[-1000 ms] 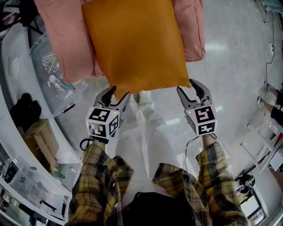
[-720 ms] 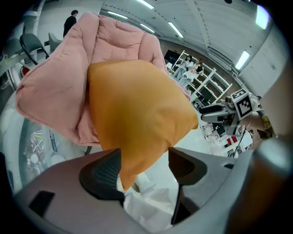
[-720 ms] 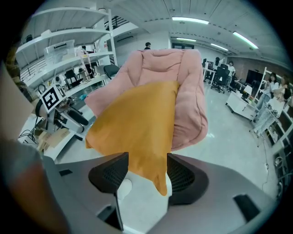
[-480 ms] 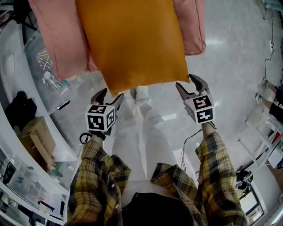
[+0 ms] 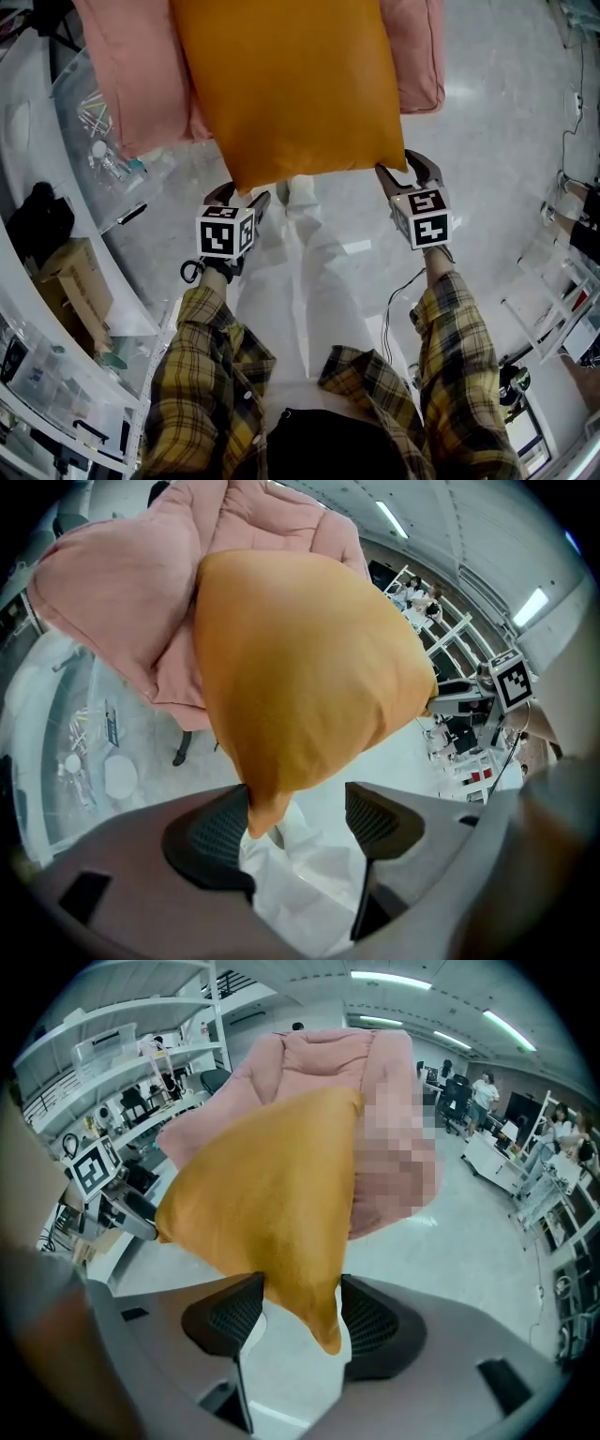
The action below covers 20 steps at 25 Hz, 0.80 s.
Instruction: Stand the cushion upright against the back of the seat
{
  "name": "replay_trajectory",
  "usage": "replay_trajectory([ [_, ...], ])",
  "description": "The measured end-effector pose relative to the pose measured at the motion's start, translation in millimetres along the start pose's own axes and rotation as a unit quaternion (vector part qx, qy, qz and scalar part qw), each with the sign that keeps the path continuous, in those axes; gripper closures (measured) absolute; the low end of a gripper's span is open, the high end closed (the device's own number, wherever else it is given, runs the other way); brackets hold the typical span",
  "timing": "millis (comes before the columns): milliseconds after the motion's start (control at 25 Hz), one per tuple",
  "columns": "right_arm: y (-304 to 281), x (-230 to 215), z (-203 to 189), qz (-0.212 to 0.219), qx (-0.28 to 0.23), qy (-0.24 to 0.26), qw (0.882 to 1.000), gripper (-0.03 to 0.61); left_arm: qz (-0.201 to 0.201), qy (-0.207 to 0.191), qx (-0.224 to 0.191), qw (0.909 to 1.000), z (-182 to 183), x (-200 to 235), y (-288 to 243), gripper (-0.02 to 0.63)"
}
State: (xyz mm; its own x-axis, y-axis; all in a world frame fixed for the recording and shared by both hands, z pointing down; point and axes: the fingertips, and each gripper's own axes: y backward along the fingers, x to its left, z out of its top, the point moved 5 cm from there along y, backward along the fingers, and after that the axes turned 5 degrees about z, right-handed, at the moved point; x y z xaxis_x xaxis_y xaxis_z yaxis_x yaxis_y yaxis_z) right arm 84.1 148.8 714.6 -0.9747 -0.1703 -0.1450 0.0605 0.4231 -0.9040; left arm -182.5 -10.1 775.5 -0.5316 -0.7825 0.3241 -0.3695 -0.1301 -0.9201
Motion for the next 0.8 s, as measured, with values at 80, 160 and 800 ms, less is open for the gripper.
replay_trajectory([
  [80,-1,0,1,0.0,0.001,-0.004,1.0,0.33,-0.001,0.005,0.0,1.0,1,-2,-3,0.296],
  [160,-2,1,2,0.0,-0.001,-0.008,1.0,0.33,-0.002,0.014,-0.003,0.9999,2,-3,-4,0.297],
  [800,2,13,15,0.01,-0.026,0.022,0.999,0.513,0.039,0.016,-0.036,0.9985,19,-3,13,0.564],
])
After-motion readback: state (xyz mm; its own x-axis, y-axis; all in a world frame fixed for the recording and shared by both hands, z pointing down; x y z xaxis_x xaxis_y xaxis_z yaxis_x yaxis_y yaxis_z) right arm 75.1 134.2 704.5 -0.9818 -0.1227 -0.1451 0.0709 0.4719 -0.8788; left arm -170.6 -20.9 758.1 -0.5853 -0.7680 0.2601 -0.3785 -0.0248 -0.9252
